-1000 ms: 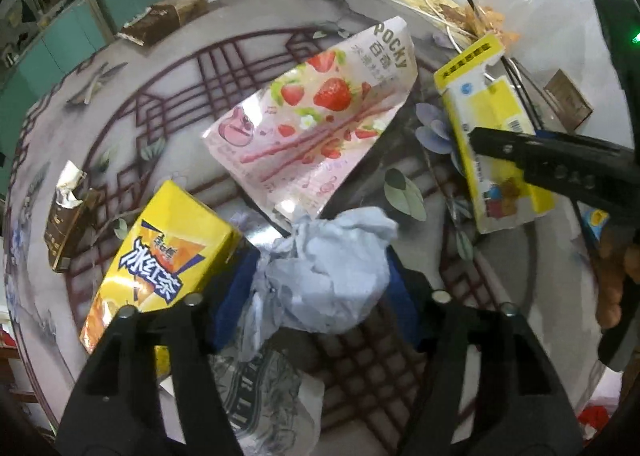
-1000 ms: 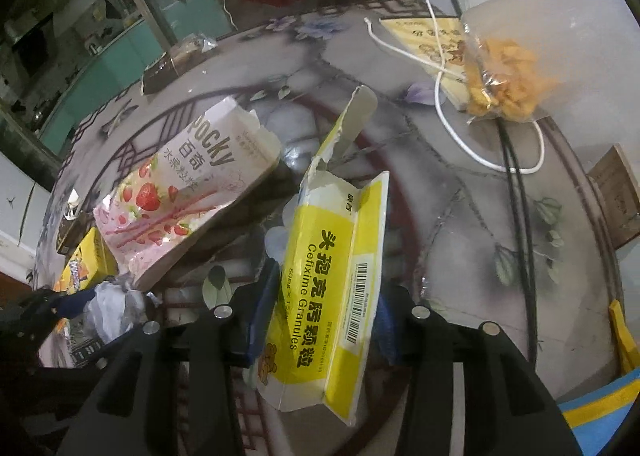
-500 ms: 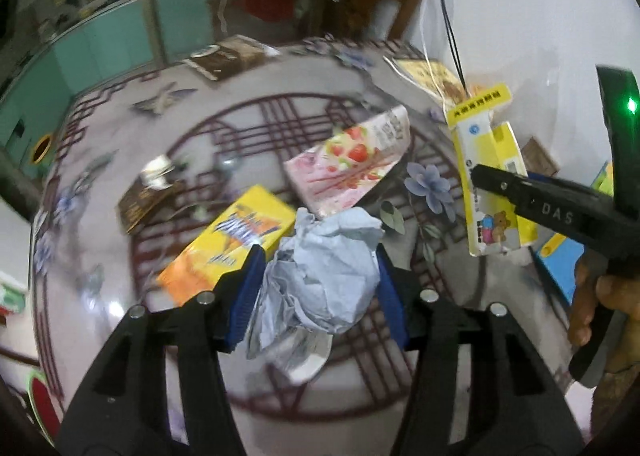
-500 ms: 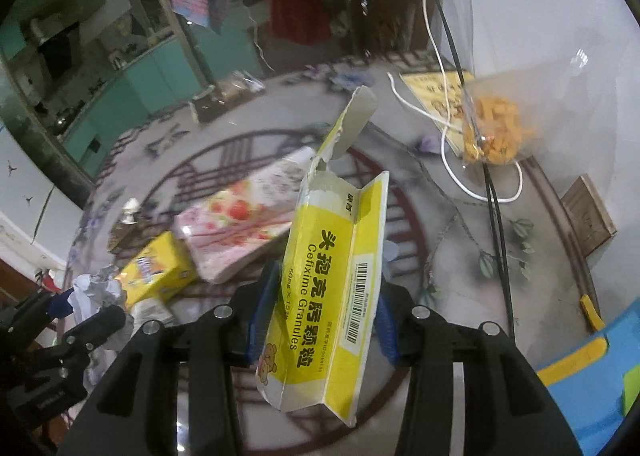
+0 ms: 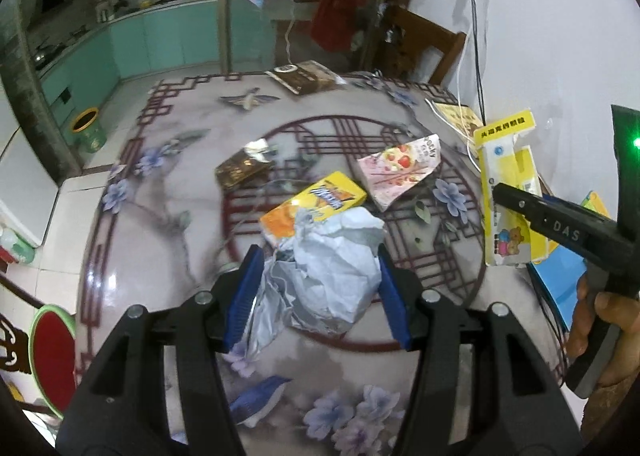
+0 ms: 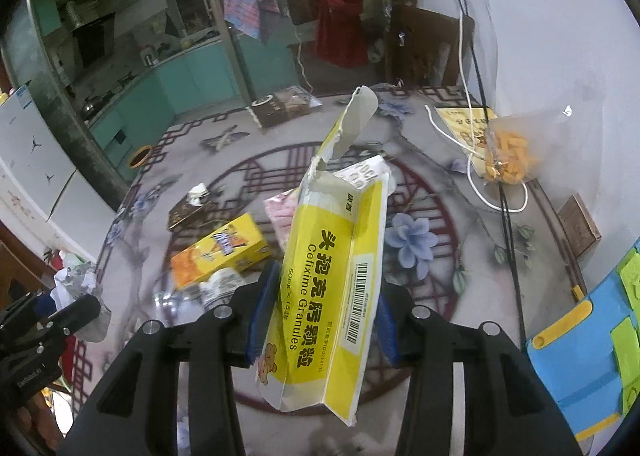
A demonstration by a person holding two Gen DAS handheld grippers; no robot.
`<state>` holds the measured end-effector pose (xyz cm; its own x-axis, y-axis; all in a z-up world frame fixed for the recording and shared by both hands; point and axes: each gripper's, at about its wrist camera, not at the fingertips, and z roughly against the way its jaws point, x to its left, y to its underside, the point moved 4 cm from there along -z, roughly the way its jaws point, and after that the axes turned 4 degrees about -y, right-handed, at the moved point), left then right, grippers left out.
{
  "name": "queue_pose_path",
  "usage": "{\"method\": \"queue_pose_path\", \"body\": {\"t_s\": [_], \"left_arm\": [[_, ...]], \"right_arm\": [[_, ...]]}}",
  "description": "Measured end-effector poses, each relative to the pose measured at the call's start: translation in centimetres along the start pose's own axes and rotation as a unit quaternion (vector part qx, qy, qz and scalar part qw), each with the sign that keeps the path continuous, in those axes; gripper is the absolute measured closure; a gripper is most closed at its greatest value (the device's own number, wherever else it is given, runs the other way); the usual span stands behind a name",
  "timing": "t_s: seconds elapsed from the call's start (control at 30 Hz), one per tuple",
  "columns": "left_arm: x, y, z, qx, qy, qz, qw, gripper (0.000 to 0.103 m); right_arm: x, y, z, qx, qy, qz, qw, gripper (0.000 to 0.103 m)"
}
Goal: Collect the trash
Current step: 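Carry the paper ball and yellow box toward the red bucket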
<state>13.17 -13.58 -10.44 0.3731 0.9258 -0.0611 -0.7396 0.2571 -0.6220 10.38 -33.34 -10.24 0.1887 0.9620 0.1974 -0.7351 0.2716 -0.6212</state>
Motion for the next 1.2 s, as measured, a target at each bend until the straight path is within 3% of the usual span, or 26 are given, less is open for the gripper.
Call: {"method": "queue_pose_path", "body": {"t_s": [0.57,1.2], "left_arm": [[8.8,4.2,2.9,0.002,-0.006,0.036,0.9993,0.049],[17.4,6.3,5.5,-0.001,-0.020,0.056,0.9983,0.049]], "right_arm": [[8.8,3.2,0.9,0.008,-0.010,0.029,0.999,0.059],[18.3,5.0,0.3,0.013,-0.028,0.057,0.998,0.059]]}}
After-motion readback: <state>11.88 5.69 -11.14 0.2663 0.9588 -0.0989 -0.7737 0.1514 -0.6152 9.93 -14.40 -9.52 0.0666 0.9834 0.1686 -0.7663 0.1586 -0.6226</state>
